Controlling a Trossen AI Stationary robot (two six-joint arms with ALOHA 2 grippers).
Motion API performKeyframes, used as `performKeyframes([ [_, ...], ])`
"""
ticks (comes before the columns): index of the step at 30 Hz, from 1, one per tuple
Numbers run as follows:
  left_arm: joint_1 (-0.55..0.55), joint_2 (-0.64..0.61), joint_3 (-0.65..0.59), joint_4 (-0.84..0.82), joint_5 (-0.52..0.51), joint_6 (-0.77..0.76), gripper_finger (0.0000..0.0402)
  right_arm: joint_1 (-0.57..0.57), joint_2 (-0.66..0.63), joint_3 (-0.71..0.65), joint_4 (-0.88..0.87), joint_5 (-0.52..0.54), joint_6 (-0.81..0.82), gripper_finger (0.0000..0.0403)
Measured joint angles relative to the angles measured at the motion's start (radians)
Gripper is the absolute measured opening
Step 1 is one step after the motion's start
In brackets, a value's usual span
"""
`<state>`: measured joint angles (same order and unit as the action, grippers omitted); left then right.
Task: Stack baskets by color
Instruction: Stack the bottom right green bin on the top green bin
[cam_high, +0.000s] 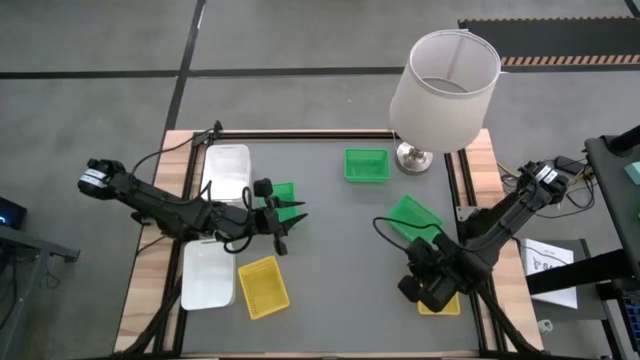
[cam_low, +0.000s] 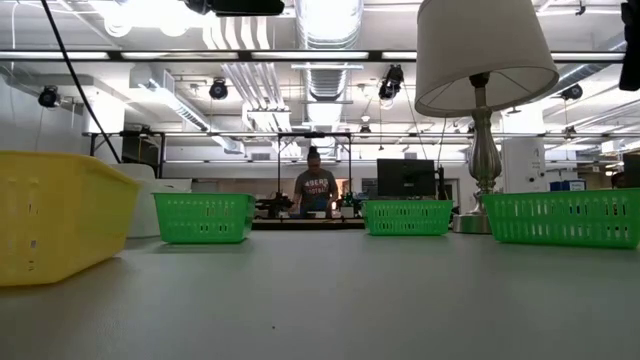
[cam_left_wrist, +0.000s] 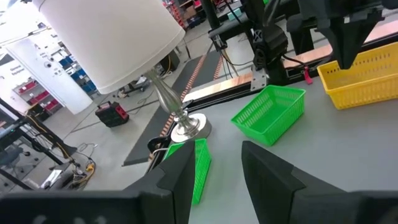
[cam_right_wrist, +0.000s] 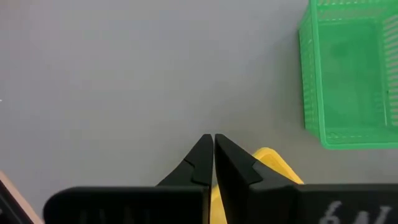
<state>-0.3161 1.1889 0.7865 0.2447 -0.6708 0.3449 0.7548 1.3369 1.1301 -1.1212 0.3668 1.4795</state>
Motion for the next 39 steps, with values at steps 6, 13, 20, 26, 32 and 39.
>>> performKeyframes([
  [6, 0.000, 0.005, -0.005, 0.000, 0.000, -0.024, 0.0116, -0.001, 0.000, -0.034, -0.001, 0.022, -0.017, 0.0008],
  [13, 0.000, 0.018, -0.008, 0.000, 0.014, -0.057, 0.0116, -0.047, -0.001, -0.061, -0.006, 0.166, -0.108, 0.0009],
  [20, -0.001, 0.032, -0.007, 0.002, 0.036, -0.131, 0.0116, -0.124, -0.002, -0.077, 0.020, 0.346, -0.248, 0.0021],
  [26, -0.002, 0.050, -0.003, 0.023, 0.040, -0.136, 0.0116, -0.209, -0.020, -0.121, 0.047, 0.276, -0.317, 0.0074],
  [32, -0.002, 0.050, -0.004, 0.025, 0.040, -0.157, 0.0116, -0.305, -0.030, -0.128, 0.050, 0.202, -0.402, 0.0136],
  [39, -0.002, 0.049, -0.002, 0.066, 0.040, -0.157, 0.0116, -0.354, -0.032, -0.122, 0.054, 0.311, -0.415, 0.0177],
])
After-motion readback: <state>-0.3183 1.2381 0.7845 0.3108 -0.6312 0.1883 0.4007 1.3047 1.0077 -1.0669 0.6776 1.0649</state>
